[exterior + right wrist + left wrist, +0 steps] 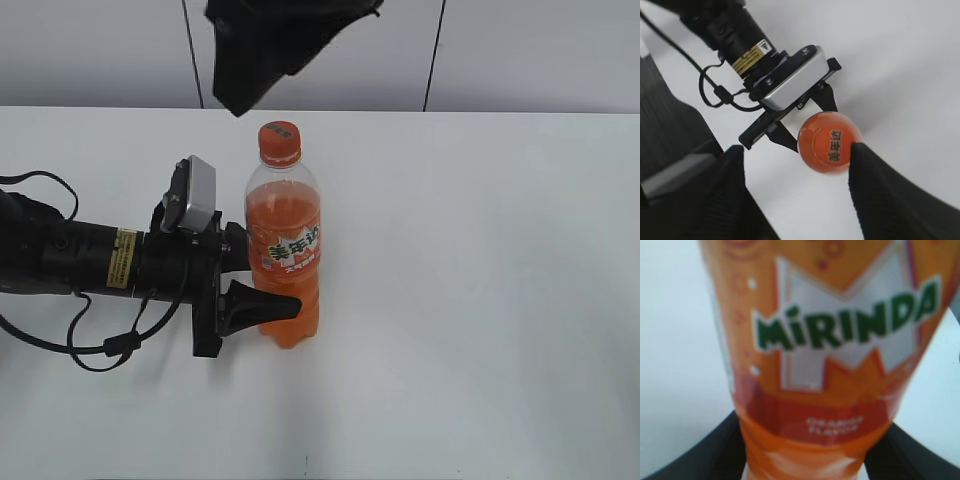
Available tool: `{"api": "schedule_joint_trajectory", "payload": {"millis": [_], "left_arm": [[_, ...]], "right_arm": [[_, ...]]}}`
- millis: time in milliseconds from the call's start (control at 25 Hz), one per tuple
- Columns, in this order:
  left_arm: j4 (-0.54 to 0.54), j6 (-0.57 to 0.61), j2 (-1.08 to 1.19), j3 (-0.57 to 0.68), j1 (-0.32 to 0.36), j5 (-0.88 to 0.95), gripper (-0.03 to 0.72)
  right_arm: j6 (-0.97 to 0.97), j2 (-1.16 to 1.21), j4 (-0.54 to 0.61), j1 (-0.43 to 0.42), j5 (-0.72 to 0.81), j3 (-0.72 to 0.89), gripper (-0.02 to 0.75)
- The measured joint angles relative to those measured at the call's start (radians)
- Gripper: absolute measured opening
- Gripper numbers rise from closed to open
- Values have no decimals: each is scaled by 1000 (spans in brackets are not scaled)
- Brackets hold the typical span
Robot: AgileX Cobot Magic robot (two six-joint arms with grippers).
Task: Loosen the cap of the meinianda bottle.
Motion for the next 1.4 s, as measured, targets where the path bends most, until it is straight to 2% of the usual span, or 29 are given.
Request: {"api": "schedule_joint_trajectory", "payload": {"millis": [160,280,720,1000,1400], "left_arm": [[0,0,0,0,0,0,412],[0,0,0,0,0,0,412],[0,0,0,0,0,0,412],[0,0,0,0,0,0,412],[0,0,0,0,0,0,412]], "right_arm": [[387,0,-63,0,1,0,489],[501,0,-114,0,1,0,489],[534,67,-108,0,0,7,489],[534,93,-106,0,0,9,437],[534,112,-122,0,0,10,430]]}}
